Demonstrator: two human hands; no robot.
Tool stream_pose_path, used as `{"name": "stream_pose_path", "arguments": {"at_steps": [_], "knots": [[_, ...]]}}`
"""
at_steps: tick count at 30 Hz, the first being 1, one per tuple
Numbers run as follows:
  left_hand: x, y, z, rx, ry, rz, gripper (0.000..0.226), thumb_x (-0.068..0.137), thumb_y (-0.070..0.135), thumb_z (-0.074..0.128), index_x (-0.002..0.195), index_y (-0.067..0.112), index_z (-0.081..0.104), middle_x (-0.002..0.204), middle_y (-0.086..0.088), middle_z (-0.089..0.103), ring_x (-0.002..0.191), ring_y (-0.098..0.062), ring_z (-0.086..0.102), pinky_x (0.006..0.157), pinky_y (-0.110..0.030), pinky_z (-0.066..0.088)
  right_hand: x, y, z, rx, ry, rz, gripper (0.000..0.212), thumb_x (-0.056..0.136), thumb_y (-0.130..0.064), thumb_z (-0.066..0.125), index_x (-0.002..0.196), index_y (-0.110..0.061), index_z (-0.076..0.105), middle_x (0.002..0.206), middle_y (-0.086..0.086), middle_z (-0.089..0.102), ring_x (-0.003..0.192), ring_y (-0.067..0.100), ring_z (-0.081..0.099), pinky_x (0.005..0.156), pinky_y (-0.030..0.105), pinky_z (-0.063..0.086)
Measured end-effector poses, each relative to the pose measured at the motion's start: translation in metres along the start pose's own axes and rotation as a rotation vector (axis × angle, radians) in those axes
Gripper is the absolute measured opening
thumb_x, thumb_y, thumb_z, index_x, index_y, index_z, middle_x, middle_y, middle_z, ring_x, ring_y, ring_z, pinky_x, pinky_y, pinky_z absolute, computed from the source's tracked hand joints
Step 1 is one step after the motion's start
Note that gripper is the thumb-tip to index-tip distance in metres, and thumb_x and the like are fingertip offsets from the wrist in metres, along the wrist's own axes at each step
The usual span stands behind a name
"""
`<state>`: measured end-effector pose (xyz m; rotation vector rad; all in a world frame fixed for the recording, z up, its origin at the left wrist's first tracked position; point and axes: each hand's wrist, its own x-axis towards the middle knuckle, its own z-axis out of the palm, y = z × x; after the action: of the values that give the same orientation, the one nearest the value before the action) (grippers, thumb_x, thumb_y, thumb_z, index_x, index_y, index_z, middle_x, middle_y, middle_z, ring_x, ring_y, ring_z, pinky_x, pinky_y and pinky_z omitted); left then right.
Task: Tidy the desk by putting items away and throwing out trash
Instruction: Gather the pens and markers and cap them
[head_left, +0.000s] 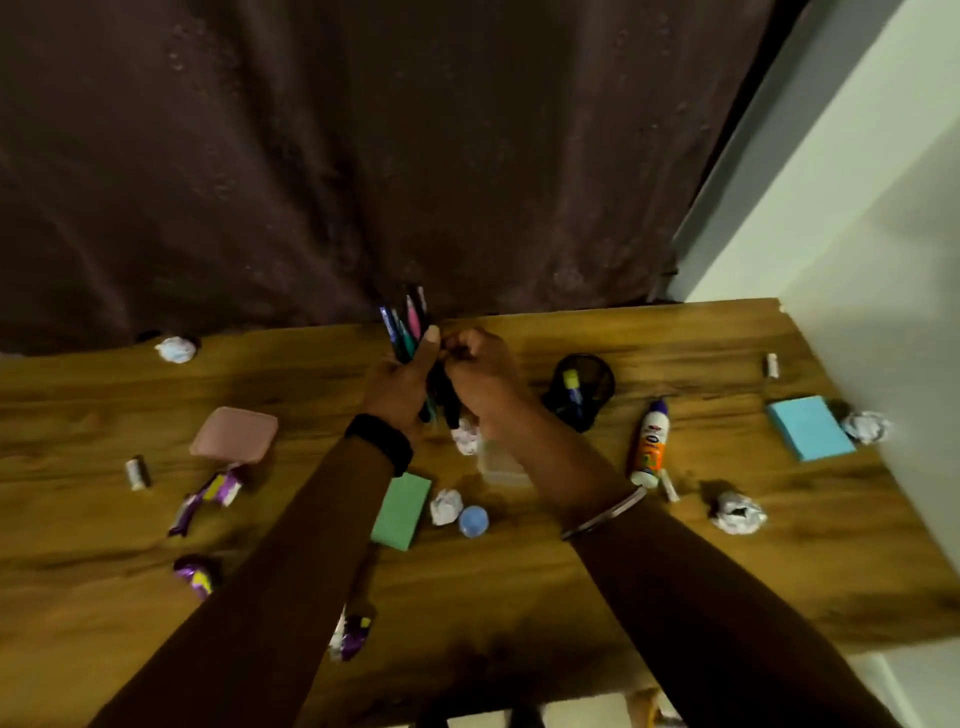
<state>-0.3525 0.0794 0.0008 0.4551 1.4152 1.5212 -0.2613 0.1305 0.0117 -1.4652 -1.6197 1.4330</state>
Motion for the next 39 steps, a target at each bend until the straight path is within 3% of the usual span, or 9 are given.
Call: {"name": "stream_pose_path", "arguments": {"at_steps": [4, 8, 16, 20, 24, 26, 29, 33, 39], "knots": [[0.002, -0.009, 0.053, -0.058, -0.136, -0.107, 0.043, 0.087, 0.036, 0.076, 0.114, 0.003, 0.071, 0.109, -0.025, 0.071, 0.101, -0.04, 0.07, 0.088, -0.061, 0.056, -0.003, 0.009, -0.057, 0.09, 0.042, -0.036, 0.014, 0.097, -0.016, 0.063, 0.108, -0.011, 0.07, 0.098, 0.008, 0.076, 0.089, 0.024, 0.075, 0.085, 0.046, 0.064], [0.001, -0.016, 0.097, -0.056, -0.26, -0.093, 0.026, 0.095, 0.022, 0.066, 0.117, 0.009, 0.07, 0.106, -0.014, 0.073, 0.102, -0.029, 0.071, 0.084, -0.042, 0.058, -0.005, 0.022, -0.103, 0.111, 0.012, -0.14, 0.021, 0.096, -0.003, 0.062, 0.111, -0.007, 0.076, 0.1, 0.01, 0.079, 0.094, 0.023, 0.077, 0.087, 0.045, 0.064], [0.003, -0.025, 0.163, 0.161, -0.352, 0.084, 0.034, 0.094, 0.042, 0.064, 0.115, 0.016, 0.069, 0.114, -0.011, 0.073, 0.112, -0.027, 0.068, 0.098, -0.044, 0.054, 0.014, 0.041, -0.172, 0.087, 0.056, -0.32, 0.034, 0.09, 0.005, 0.057, 0.107, -0.017, 0.078, 0.098, 0.003, 0.08, 0.096, 0.018, 0.077, 0.087, 0.037, 0.06], [0.012, -0.037, 0.18, 0.347, -0.336, 0.237, 0.046, 0.095, 0.049, 0.058, 0.117, 0.01, 0.066, 0.108, -0.011, 0.074, 0.104, -0.02, 0.07, 0.09, -0.032, 0.057, 0.019, 0.051, -0.188, 0.048, 0.098, -0.373, 0.041, 0.095, 0.012, 0.052, 0.094, -0.025, 0.071, 0.081, -0.012, 0.076, 0.08, 0.001, 0.071, 0.074, 0.021, 0.055], [0.024, -0.052, 0.183, 0.52, -0.317, 0.289, 0.02, 0.1, 0.036, 0.056, 0.093, 0.019, 0.066, 0.075, 0.01, 0.065, 0.067, 0.011, 0.061, 0.061, -0.01, 0.044, 0.031, 0.073, -0.192, -0.044, 0.128, -0.336, 0.025, 0.089, 0.006, 0.055, 0.082, -0.017, 0.062, 0.071, -0.001, 0.063, 0.065, 0.011, 0.058, 0.062, 0.037, 0.05], [0.027, -0.061, 0.18, 0.601, -0.306, 0.283, 0.026, 0.098, 0.041, 0.057, 0.088, 0.018, 0.064, 0.068, 0.013, 0.059, 0.061, 0.008, 0.057, 0.057, -0.012, 0.04, 0.035, 0.085, -0.191, -0.054, 0.097, -0.339, 0.016, 0.089, -0.001, 0.058, 0.1, -0.007, 0.069, 0.088, 0.009, 0.074, 0.079, 0.023, 0.071, 0.071, 0.046, 0.06], [0.031, -0.076, 0.174, 0.615, -0.317, 0.304, 0.049, 0.086, 0.059, 0.059, 0.11, 0.018, 0.065, 0.094, 0.008, 0.069, 0.09, -0.006, 0.066, 0.074, -0.018, 0.051, 0.03, 0.09, -0.191, -0.08, 0.069, -0.323, 0.031, 0.089, -0.01, 0.062, 0.119, -0.01, 0.07, 0.106, 0.006, 0.078, 0.099, 0.023, 0.075, 0.087, 0.046, 0.062], [0.032, -0.079, 0.167, 0.6, -0.355, 0.318, 0.044, 0.089, 0.049, 0.063, 0.12, 0.018, 0.059, 0.116, -0.002, 0.069, 0.108, -0.014, 0.066, 0.089, -0.029, 0.055, 0.026, 0.094, -0.192, -0.057, 0.066, -0.306, 0.03, 0.091, -0.004, 0.067, 0.12, -0.01, 0.069, 0.116, 0.007, 0.076, 0.109, 0.021, 0.073, 0.098, 0.05, 0.058], [0.03, -0.071, 0.16, 0.492, -0.304, 0.246, 0.033, 0.104, 0.032, 0.049, 0.121, 0.005, 0.06, 0.107, -0.002, 0.069, 0.095, 0.002, 0.066, 0.086, -0.023, 0.055, 0.023, 0.09, -0.197, 0.064, 0.07, -0.227, 0.03, 0.096, 0.0, 0.058, 0.118, -0.017, 0.071, 0.117, 0.005, 0.076, 0.113, 0.02, 0.071, 0.104, 0.047, 0.056]]}}
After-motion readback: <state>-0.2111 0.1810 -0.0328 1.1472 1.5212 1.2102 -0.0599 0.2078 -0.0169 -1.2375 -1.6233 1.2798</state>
